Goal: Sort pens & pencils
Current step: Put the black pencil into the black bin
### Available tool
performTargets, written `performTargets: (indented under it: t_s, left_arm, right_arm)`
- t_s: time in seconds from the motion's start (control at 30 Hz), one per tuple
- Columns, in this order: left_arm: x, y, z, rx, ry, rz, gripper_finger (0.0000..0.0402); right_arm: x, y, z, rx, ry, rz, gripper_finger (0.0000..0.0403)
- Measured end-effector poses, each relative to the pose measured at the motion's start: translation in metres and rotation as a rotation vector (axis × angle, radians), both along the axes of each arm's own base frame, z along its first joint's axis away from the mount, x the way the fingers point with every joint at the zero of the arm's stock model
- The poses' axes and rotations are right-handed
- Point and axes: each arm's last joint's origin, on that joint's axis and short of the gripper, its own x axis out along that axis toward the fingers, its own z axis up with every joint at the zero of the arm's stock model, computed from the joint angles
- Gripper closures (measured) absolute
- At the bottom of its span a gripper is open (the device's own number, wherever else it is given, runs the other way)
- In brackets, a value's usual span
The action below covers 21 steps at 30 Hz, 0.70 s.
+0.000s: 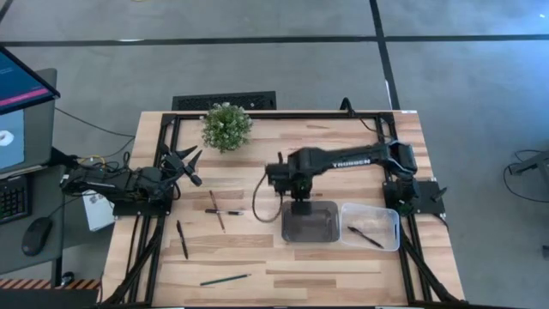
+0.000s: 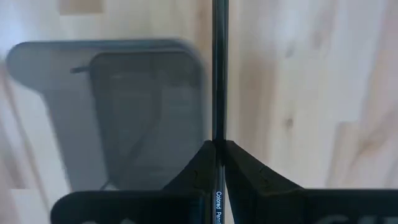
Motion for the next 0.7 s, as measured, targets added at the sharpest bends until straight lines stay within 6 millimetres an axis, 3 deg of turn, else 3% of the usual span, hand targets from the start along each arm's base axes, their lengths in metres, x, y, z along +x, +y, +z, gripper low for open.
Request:
performTargets:
  t_s: [0.23, 0.37, 0.7]
  left_arm:
    - [0.0, 0.0, 0.0, -0.005, -0.005, 0.0, 0.031]
    - [0.0, 0.0, 0.0, -0.032, -0.038, 0.002, 0.031]
    - [0.0, 0.0, 0.0, -0.08, -0.092, 0.004, 0.031]
  right_arm:
    - [-0.014, 0.06, 0.0, -0.067, 0.041, 0.091, 0.0358]
    - [-0.024, 0.084, 0.003, -0.115, 0.014, 0.126, 0.0358]
    - [-0.065, 0.094, -0.003, -0.189, -0.162, 0.087, 0.0358]
